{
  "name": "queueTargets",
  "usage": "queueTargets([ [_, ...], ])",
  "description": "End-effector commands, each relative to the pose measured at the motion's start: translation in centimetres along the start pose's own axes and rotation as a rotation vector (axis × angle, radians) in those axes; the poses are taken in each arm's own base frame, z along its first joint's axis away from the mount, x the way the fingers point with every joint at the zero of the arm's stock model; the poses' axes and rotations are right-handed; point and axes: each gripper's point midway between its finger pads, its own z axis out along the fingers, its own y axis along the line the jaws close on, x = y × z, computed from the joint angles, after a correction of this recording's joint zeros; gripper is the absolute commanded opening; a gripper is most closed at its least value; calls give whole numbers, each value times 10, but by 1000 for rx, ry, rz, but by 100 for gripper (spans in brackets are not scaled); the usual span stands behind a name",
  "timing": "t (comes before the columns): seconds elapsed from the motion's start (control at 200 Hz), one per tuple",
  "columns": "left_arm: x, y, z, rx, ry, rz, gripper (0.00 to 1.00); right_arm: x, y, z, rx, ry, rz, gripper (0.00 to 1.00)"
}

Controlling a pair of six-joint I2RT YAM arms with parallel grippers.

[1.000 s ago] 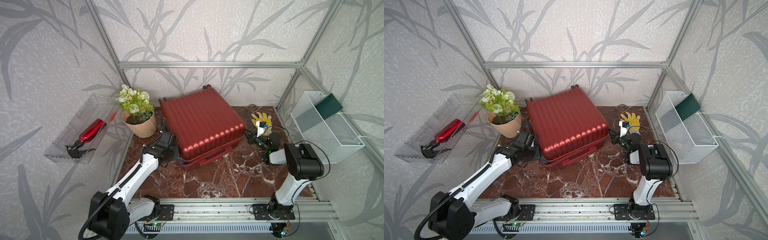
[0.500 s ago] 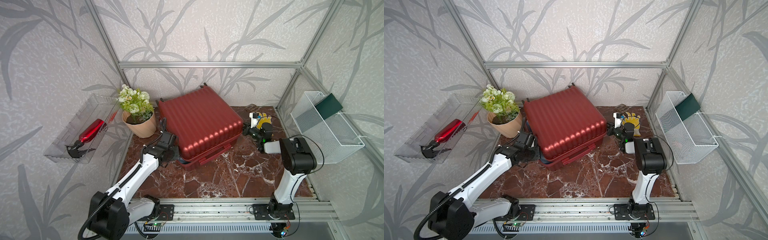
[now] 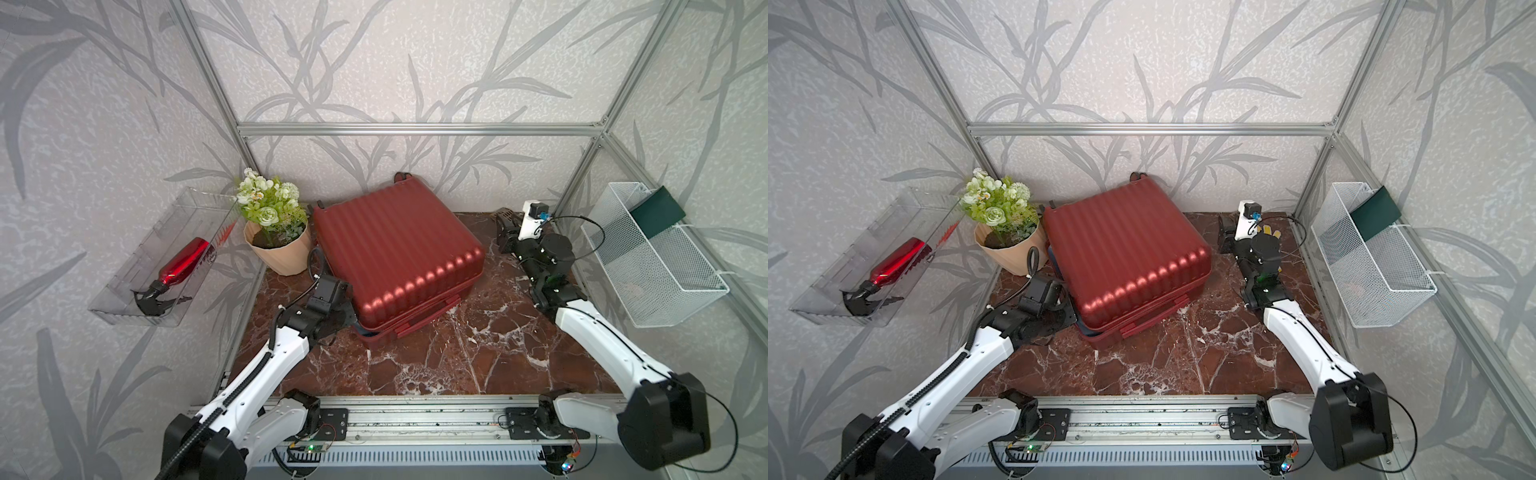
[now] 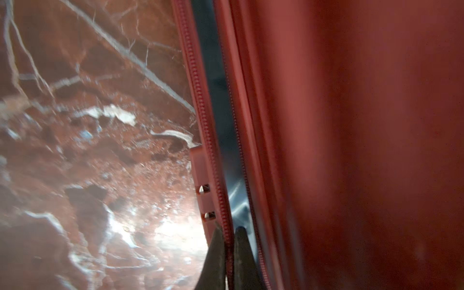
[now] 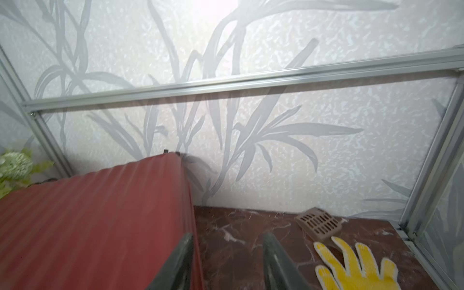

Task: Open the suitcase zippers
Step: Unzip the zipper on the suitcase, then adjust the suitcase at the center of the board.

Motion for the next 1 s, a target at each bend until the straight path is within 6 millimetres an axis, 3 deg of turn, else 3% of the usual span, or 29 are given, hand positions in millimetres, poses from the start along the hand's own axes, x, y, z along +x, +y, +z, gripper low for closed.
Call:
queueTargets([
  [0.0,0,-45,-8,158,-50,-141,0,68,-9,-37,157,362,-48,39],
  [0.11,1,-72,-11,202,-94,-184,0,81,21,-77,103,420,-147,35],
  [0.17,7,-95,-11,268,-98,-181,12,81,24,-92,91,445,-140,34],
  [0.22,16,-115,-8,312,-85,-171,15,84,25,-102,79,508,-129,34],
  [0.325,44,-175,-1,452,-30,-82,27,83,29,-104,55,585,-166,38],
  [0.365,55,-201,-3,502,-8,-18,39,82,28,-100,50,601,-168,39],
  [0.41,65,-232,-11,564,-2,76,52,79,24,-97,59,622,-148,40],
  [0.45,70,-253,-21,597,-9,164,56,75,18,-96,70,636,-119,41],
  [0.515,64,-267,-40,589,-48,269,63,65,7,-98,100,633,-82,42],
  [0.565,49,-263,-57,553,-116,340,67,58,3,-103,111,625,-73,44],
  [0.64,12,-238,-83,451,-280,383,74,54,1,-112,113,633,-61,46],
  [0.685,-13,-217,-100,388,-375,374,98,56,5,-118,87,655,-34,46],
  [0.77,-64,-175,-119,263,-490,296,99,62,17,-125,33,681,38,48],
  [0.895,-123,-119,-115,91,-535,100,99,69,18,-127,63,696,163,52],
  [0.995,-145,-95,-94,70,-493,-83,99,68,23,-130,50,661,265,54],
])
